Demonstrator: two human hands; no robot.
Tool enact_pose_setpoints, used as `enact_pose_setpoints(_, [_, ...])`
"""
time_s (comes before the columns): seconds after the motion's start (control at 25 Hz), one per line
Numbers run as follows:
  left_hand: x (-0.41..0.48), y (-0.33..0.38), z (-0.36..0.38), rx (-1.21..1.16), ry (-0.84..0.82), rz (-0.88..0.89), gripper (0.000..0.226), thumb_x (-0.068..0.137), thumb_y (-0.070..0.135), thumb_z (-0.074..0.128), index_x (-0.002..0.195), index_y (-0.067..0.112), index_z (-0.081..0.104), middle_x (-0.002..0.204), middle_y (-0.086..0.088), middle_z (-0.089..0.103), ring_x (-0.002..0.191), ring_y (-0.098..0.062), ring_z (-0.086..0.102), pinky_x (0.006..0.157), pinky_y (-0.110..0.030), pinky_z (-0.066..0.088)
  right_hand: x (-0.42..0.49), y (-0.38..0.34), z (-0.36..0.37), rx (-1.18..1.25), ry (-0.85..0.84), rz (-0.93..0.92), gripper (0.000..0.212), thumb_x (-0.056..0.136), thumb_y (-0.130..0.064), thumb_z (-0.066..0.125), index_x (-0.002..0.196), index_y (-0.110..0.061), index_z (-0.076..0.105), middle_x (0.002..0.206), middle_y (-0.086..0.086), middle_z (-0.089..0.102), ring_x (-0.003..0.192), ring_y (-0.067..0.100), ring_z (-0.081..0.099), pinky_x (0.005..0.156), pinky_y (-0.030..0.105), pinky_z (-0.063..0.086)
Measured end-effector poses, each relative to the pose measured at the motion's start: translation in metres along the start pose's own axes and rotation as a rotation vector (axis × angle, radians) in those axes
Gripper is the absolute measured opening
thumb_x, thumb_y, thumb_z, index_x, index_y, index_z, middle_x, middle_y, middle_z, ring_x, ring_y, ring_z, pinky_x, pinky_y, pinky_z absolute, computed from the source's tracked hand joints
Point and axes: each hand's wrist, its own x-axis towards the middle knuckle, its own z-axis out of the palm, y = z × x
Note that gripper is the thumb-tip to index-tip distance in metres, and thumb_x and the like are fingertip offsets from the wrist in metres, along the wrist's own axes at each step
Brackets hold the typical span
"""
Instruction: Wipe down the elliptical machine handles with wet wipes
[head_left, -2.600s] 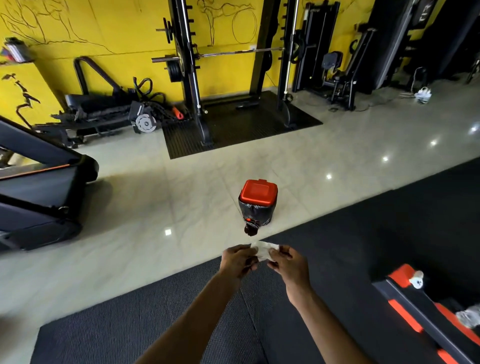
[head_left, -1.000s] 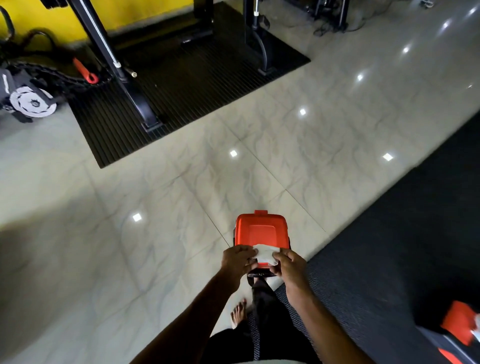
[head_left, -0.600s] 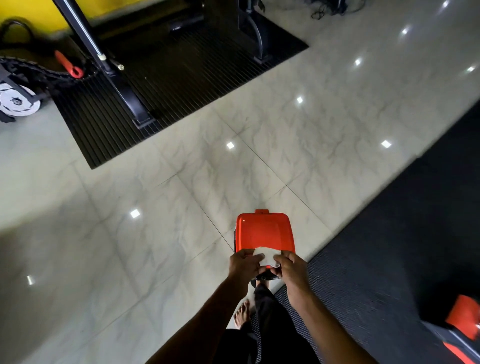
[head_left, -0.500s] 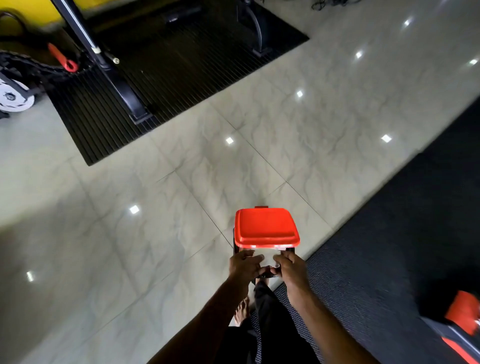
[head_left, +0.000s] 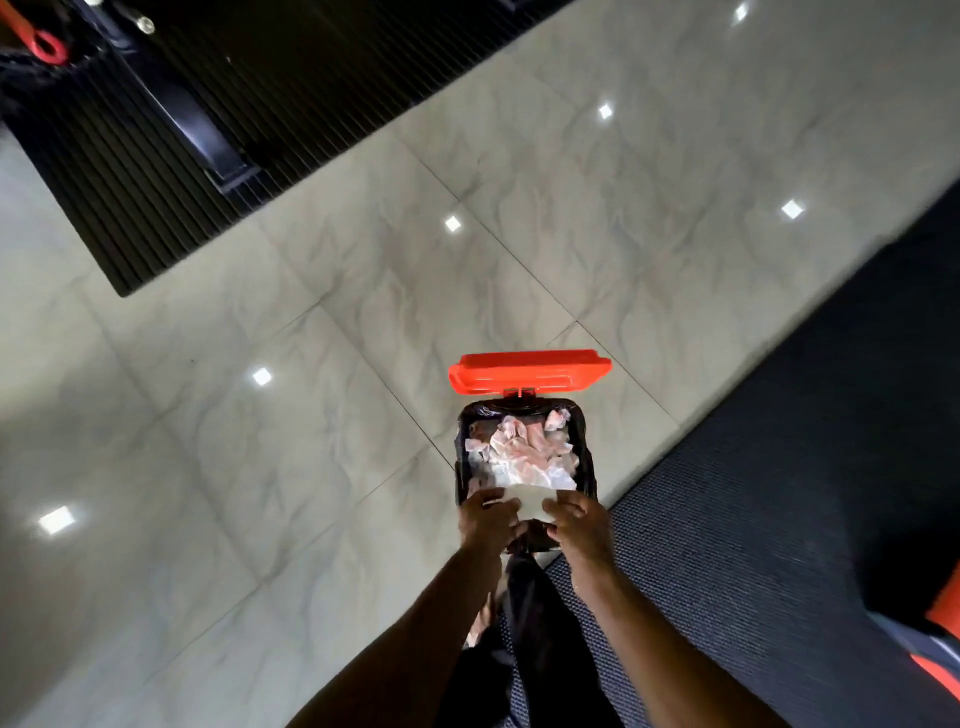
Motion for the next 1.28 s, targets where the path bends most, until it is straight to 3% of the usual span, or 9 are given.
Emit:
enact_pose_setpoints(0.16, [0.072,-0.014,0.015,0.065,0.058,-0.012,0.019,0.09,-0.008,0.068,0.107,0.001,0.067,0.108,-0.029,0.071,0.089,-0.037,0.072,0.079,-0.045,0.064,0.07,0.019,0.014,-0.057,0.034,0.012,0.015,0.09,-0.003,0.072,0.089,-0.017,0.071,0.09,0.008,0.075,0.081,0.025,0.074,0.077,0.046,0.064])
enact_pose_setpoints(0.24, [0.104,-0.022,0.018,0.066,0.094,-0.046,0.016,0.092,-0.007,0.066,0.103,0.004,0.067,0.101,-0.026,0.073,0.085,-0.036,0.075,0.078,-0.045,0.065,0.104,0.029,0.022,-0.119,0.058,0.029,0.019,0.091,-0.002,0.071,0.084,-0.02,0.071,0.085,0.006,0.076,0.076,0.024,0.073,0.075,0.047,0.064])
enact_pose_setpoints(0.36, [0.137,-0.028,0.021,0.081,0.112,-0.071,0.018,0.093,-0.008,0.064,0.103,0.007,0.065,0.097,-0.019,0.073,0.075,-0.029,0.072,0.069,-0.036,0.064,0.146,0.042,0.037,-0.202,0.062,0.029,0.011,0.09,-0.008,0.073,0.095,-0.018,0.075,0.093,0.009,0.078,0.08,0.025,0.075,0.079,0.05,0.064])
enact_pose_setpoints(0.44, [0.155,-0.032,0.028,0.124,0.104,-0.075,0.018,0.092,-0.007,0.063,0.099,0.01,0.063,0.104,-0.017,0.072,0.083,-0.031,0.072,0.077,-0.04,0.063,0.172,0.053,0.048,-0.264,0.056,0.018,0.016,0.09,-0.007,0.071,0.104,-0.012,0.077,0.1,0.009,0.079,0.089,0.029,0.076,0.084,0.054,0.063])
enact_pose_setpoints(0.56, [0.17,-0.038,0.036,0.157,0.165,-0.096,0.022,0.093,-0.005,0.062,0.089,0.016,0.064,0.105,-0.023,0.074,0.095,-0.038,0.074,0.087,-0.051,0.062,0.19,0.059,0.059,-0.381,0.021,0.032,0.029,0.093,-0.005,0.065,0.121,-0.007,0.073,0.118,0.009,0.075,0.103,0.028,0.073,0.092,0.044,0.06])
enact_pose_setpoints(0.72, [0.172,-0.038,0.041,0.196,0.143,-0.103,0.019,0.094,-0.001,0.067,0.093,0.018,0.066,0.104,-0.016,0.075,0.094,-0.031,0.076,0.081,-0.041,0.064,0.197,0.061,0.058,-0.489,-0.021,0.087,0.042,0.089,-0.011,0.055,0.13,-0.011,0.066,0.13,0.013,0.069,0.109,0.029,0.067,0.093,0.04,0.056])
enact_pose_setpoints(0.96, [0.13,-0.014,0.037,0.192,0.118,-0.072,0.019,0.092,-0.001,0.069,0.104,0.014,0.069,0.103,-0.014,0.076,0.094,-0.031,0.076,0.086,-0.045,0.063,0.147,0.029,0.026,-0.481,0.071,0.044,0.04,0.092,-0.01,0.059,0.131,-0.011,0.069,0.134,0.01,0.069,0.125,0.03,0.064,0.103,0.036,0.051])
enact_pose_setpoints(1.16, [0.054,0.01,0.014,0.099,0.062,-0.016,0.019,0.094,-0.006,0.065,0.109,0.005,0.067,0.102,-0.02,0.073,0.088,-0.031,0.074,0.085,-0.044,0.064,0.075,0.007,0.003,-0.377,0.074,0.026,0.032,0.092,-0.016,0.059,0.12,-0.013,0.074,0.125,0.009,0.074,0.113,0.029,0.069,0.1,0.047,0.054])
enact_pose_setpoints(1.28, [0.005,0.018,0.0,0.075,0.028,0.022,0.022,0.092,-0.006,0.067,0.112,0.003,0.068,0.108,-0.024,0.072,0.096,-0.036,0.074,0.085,-0.046,0.063,0.022,-0.002,-0.004,-0.302,0.058,-0.023,0.038,0.086,-0.023,0.058,0.12,-0.015,0.074,0.119,0.008,0.076,0.104,0.028,0.072,0.096,0.049,0.058])
